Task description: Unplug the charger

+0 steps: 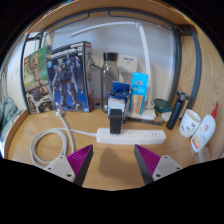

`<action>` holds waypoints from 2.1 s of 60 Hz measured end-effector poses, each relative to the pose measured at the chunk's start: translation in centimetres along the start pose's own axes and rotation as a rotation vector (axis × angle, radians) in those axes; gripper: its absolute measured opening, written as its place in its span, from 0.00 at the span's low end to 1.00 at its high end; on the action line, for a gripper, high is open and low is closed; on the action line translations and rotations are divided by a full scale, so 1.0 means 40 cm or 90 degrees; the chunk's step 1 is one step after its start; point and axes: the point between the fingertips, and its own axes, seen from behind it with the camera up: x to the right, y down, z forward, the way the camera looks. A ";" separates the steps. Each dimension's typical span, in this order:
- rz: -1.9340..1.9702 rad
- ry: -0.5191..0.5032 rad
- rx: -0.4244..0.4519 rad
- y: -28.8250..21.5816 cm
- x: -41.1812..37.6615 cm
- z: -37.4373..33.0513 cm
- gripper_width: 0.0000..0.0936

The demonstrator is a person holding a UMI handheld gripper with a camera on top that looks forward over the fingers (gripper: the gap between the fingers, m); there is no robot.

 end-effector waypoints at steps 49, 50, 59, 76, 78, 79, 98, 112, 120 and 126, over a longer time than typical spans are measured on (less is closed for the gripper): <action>0.032 -0.002 0.100 -0.293 0.026 0.154 0.11; 0.039 -0.004 0.128 -0.359 0.034 0.117 0.11; 0.028 0.051 0.322 -0.765 0.155 -0.206 0.11; 0.040 0.146 0.052 -0.449 0.455 -0.215 0.11; 0.053 0.137 0.004 -0.375 0.475 -0.197 0.11; 0.062 0.135 -0.018 -0.348 0.484 -0.188 0.11; 0.097 0.087 -0.290 0.059 0.540 -0.090 0.11; 0.082 0.061 -0.352 0.163 0.564 -0.020 0.15; 0.074 0.067 -0.335 0.149 0.583 0.012 0.32; 0.053 0.079 -0.322 0.141 0.598 0.022 0.40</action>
